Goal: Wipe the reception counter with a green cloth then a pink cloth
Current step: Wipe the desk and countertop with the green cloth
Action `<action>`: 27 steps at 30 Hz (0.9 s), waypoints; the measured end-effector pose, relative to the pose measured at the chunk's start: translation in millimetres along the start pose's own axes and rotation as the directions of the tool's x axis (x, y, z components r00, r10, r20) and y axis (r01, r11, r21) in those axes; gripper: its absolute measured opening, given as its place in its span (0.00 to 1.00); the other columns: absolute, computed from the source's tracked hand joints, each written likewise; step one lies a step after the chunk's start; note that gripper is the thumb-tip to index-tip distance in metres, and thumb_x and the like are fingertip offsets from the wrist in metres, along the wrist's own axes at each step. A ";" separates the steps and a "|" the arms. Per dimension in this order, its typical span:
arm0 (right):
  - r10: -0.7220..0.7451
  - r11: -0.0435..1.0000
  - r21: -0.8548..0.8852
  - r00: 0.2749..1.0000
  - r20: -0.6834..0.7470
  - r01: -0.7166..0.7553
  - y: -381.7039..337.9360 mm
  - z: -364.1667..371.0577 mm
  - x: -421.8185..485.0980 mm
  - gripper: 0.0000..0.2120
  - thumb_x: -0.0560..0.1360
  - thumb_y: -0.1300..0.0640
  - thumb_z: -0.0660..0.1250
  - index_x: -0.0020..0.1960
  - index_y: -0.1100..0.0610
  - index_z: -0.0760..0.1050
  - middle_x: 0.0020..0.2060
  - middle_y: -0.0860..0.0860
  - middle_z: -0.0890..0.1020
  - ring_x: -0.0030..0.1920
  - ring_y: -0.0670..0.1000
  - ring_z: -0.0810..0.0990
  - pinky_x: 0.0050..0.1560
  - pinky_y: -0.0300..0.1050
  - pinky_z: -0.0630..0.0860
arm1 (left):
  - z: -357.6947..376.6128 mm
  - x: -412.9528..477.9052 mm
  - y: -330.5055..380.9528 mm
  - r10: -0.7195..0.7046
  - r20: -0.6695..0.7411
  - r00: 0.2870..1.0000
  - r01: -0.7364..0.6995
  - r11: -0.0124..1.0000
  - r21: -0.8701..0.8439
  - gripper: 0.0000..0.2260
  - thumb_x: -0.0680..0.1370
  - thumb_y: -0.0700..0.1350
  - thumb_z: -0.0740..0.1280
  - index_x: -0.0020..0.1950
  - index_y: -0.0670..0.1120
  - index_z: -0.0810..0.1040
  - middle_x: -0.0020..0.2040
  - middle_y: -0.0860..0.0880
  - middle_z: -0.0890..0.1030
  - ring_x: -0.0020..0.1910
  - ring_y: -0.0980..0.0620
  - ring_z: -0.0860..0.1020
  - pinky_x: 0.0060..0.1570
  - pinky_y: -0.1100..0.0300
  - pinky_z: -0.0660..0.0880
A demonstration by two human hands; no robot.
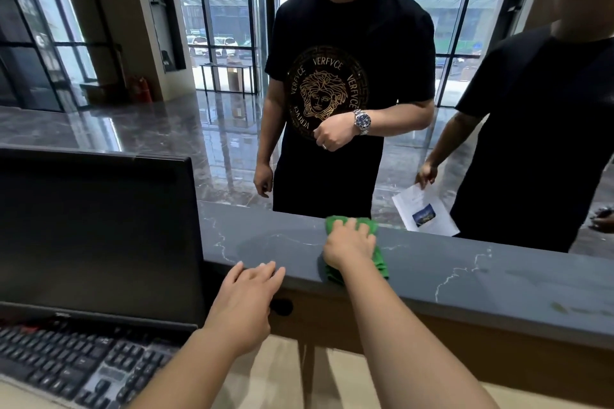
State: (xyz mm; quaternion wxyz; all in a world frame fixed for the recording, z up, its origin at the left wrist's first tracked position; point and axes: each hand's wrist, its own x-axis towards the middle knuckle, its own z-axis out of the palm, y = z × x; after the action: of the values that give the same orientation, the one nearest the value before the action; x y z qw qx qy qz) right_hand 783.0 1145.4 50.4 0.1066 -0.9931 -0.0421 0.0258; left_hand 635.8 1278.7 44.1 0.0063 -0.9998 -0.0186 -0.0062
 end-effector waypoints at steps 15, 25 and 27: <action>-0.285 0.956 -0.034 0.949 0.131 0.292 36.3 -14.3 15.2 0.26 0.80 0.58 0.54 0.78 0.49 0.56 0.78 0.52 0.52 0.78 0.55 0.49 0.74 0.55 0.55 | -21.4 5.8 17.2 -0.094 0.152 0.984 0.073 0.987 0.140 0.33 0.78 0.39 0.60 0.79 0.50 0.49 0.79 0.51 0.52 0.78 0.53 0.53 0.75 0.46 0.37; 0.198 0.980 -0.044 0.978 0.064 -0.196 192.8 -52.3 -16.4 0.27 0.81 0.58 0.52 0.79 0.50 0.53 0.78 0.52 0.53 0.78 0.55 0.50 0.74 0.55 0.56 | -26.8 -4.4 43.1 -0.005 0.102 0.995 -0.004 0.997 0.080 0.32 0.79 0.39 0.59 0.79 0.50 0.47 0.80 0.50 0.51 0.78 0.53 0.50 0.75 0.44 0.38; 0.223 0.975 -0.011 0.974 0.034 -0.223 182.8 -49.3 -23.4 0.26 0.80 0.59 0.52 0.78 0.51 0.56 0.78 0.53 0.55 0.78 0.55 0.52 0.73 0.54 0.56 | -25.8 -6.2 50.3 0.022 0.086 0.996 -0.027 0.998 0.054 0.32 0.79 0.39 0.59 0.79 0.51 0.47 0.80 0.50 0.51 0.78 0.53 0.50 0.74 0.44 0.38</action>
State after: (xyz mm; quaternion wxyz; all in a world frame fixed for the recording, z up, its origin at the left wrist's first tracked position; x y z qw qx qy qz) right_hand 777.0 955.0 60.4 0.0987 -0.9913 0.0676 0.0550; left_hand 631.2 1227.8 69.2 0.0333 -0.9987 -0.0068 0.0373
